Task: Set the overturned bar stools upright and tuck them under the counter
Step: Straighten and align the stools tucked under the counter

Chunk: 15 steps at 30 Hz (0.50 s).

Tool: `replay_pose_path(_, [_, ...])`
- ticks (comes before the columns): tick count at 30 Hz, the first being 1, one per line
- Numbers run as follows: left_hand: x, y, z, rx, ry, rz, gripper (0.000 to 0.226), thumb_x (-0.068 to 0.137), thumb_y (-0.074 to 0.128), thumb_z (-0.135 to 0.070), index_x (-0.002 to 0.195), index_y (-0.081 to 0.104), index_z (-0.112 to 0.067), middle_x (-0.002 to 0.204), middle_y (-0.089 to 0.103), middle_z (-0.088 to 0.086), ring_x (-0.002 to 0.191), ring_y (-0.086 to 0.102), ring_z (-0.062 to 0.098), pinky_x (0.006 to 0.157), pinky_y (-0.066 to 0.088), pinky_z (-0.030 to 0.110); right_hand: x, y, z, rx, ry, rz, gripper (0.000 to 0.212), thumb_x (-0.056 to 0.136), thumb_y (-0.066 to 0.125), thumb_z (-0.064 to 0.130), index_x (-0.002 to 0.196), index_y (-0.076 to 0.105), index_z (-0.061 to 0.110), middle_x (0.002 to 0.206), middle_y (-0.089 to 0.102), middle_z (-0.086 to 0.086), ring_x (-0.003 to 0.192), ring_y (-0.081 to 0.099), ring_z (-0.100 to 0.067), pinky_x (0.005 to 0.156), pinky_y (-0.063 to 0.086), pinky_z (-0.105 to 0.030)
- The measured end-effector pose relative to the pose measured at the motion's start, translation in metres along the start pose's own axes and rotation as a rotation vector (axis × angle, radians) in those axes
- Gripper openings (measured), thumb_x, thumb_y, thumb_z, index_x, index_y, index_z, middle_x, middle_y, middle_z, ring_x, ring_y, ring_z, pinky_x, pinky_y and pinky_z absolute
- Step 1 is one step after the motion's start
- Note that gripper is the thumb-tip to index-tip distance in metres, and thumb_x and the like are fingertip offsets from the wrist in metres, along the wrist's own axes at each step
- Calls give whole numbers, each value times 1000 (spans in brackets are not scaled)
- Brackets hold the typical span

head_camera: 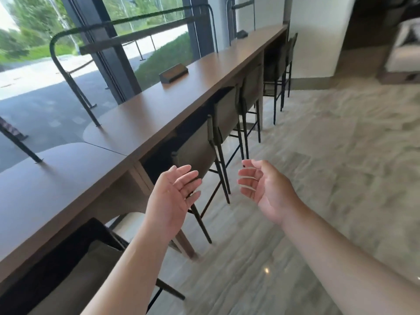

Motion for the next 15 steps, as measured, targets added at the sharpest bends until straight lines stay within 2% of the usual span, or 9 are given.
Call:
replay_pose_path(6, [60,20,13,-51,-31,9,44,97,45,-41,125,64,-12,120,71,10,112,67,27,92,51,42,39,-31,8,5,20,-63,21,96,52,24,103,68,13,82,69,-3,71,66,-15,62,52,-29])
replay_pose_path(10, [115,33,27,-112,-84,17,43,98,45,-40,123,65,-11,122,70,12,112,67,29,99,49,45,80,-47,9,-14,41,-117,20,97,51,22,103,67,12,80,68,-3,69,65,-15,62,51,-28])
replay_pose_path(15, [201,57,31,-195,-132,55,38,98,46,-37,117,66,-11,112,72,10,95,70,23,87,51,40,157,-51,24,-67,43,-178,20,97,50,22,101,67,13,79,68,-3,66,65,-15,62,50,-29])
Point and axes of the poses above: each hand's wrist, its own x-axis towards the middle knuckle, its own y-axis out of the palm, z = x × y, the point moved 7 cm from there along x, towards the middle knuckle
